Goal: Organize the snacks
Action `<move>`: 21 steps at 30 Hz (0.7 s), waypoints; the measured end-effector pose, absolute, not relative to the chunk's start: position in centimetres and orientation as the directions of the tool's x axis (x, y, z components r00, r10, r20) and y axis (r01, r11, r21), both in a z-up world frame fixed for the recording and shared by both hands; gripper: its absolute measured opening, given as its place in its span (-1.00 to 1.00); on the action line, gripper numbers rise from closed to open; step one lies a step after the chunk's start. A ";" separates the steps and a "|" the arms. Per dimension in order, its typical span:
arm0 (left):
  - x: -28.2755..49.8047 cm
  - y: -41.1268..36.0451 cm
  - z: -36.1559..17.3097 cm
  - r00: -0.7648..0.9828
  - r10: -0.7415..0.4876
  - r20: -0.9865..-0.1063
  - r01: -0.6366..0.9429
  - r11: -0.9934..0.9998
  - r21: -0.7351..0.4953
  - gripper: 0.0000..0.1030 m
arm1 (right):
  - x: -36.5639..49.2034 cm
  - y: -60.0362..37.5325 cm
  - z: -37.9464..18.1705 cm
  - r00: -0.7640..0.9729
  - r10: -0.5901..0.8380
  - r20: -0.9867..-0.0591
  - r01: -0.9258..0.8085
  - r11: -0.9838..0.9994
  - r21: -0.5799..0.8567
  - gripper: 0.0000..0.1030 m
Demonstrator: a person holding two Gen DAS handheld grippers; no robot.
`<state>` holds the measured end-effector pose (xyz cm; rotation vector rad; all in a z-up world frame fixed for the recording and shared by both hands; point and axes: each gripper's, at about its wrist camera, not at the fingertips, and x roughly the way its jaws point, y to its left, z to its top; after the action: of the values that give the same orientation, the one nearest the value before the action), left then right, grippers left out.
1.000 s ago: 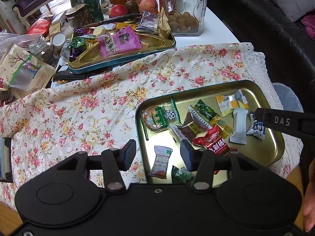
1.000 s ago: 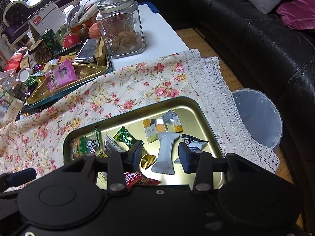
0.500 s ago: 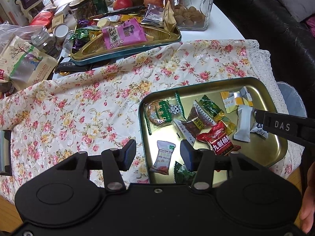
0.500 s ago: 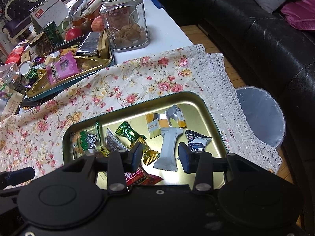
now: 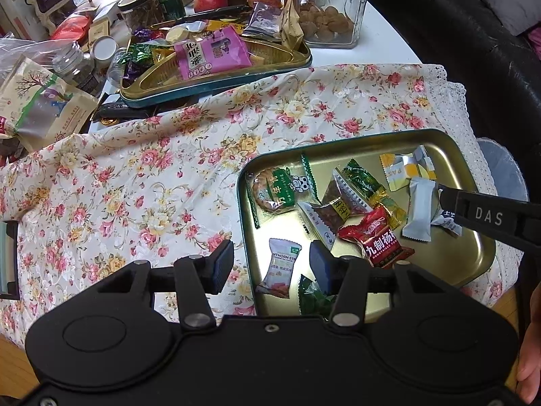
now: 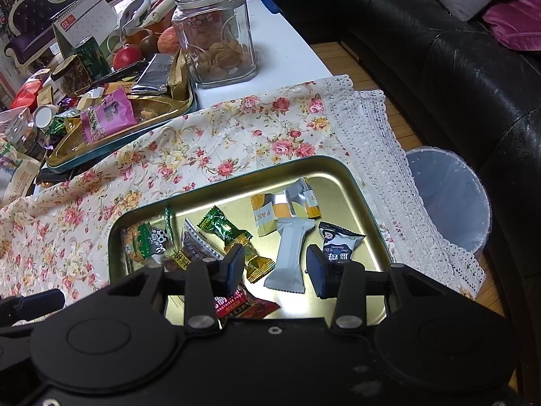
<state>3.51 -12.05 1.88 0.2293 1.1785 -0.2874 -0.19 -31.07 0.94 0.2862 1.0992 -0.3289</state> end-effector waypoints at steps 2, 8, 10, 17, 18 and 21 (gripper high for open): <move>3.5 -12.0 1.9 0.353 -0.101 -0.930 0.338 0.941 0.027 0.09 | -0.2 -31.0 0.9 0.414 -0.117 -0.903 0.395 0.917 0.063 -0.17; 3.5 -12.1 1.9 0.355 -0.101 -0.930 0.339 0.940 0.028 0.09 | -0.2 -30.9 0.8 0.413 -0.117 -0.903 0.390 0.919 0.059 -0.17; 3.5 -12.1 1.9 0.353 -0.104 -0.930 0.344 0.939 0.026 0.09 | -0.1 -30.9 0.7 0.411 -0.117 -0.904 0.388 0.920 0.058 -0.17; 3.4 -12.2 1.8 0.355 -0.099 -0.930 0.349 0.936 0.034 0.09 | -0.1 -30.9 0.7 0.409 -0.116 -0.905 0.387 0.920 0.057 -0.17; 3.4 -12.2 1.8 0.356 -0.097 -0.930 0.348 0.937 0.036 0.09 | -0.1 -30.9 0.7 0.409 -0.115 -0.905 0.387 0.920 0.058 -0.17; 3.4 -12.2 1.8 0.361 -0.096 -0.928 0.350 0.936 0.039 0.09 | -0.1 -30.9 0.6 0.408 -0.114 -0.906 0.386 0.920 0.058 -0.17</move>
<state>3.39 -12.18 1.83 0.2471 1.1695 -0.2913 -0.11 -30.87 0.63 0.2763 1.1093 -0.3206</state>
